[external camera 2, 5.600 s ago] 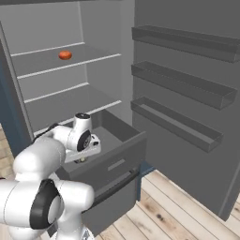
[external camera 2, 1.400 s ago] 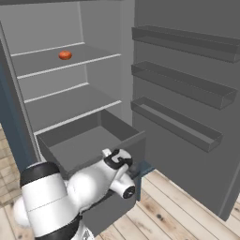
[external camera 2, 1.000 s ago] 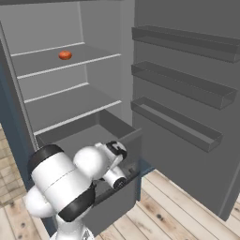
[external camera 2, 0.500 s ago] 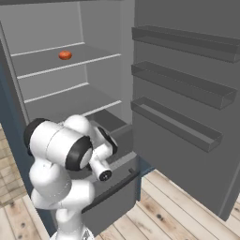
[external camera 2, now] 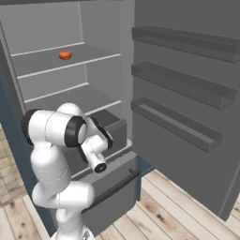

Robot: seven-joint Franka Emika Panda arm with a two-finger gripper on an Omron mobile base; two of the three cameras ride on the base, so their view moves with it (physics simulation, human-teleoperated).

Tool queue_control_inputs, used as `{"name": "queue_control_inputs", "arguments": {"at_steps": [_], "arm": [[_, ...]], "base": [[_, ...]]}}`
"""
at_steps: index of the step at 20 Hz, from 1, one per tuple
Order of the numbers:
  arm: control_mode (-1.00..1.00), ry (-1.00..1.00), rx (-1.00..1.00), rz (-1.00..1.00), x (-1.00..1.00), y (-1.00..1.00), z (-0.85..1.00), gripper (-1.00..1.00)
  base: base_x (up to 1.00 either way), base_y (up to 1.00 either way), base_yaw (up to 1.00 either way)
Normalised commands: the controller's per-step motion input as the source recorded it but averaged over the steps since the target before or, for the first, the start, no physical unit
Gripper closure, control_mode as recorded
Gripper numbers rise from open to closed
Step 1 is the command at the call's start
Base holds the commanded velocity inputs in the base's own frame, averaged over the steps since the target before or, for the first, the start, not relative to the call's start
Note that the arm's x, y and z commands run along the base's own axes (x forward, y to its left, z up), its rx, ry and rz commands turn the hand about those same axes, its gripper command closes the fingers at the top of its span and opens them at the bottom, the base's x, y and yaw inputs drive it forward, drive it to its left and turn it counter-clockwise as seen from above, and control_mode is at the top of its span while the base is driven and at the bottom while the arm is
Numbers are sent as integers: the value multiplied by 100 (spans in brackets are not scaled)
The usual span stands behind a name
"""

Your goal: Place the broccoli and garlic inside the fridge drawer. Close the drawer after placing the vegetables.

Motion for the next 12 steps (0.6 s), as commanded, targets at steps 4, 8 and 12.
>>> {"name": "queue_control_inputs", "arguments": {"at_steps": [4,8,12], "arm": [[-100,4,1,3,76,0,10,-100],[-100,6,1,3,71,7,0,-100],[-100,2,4,2,63,7,-1,-100]], "base": [[0,0,0],[0,0,0],[0,0,0]]}}
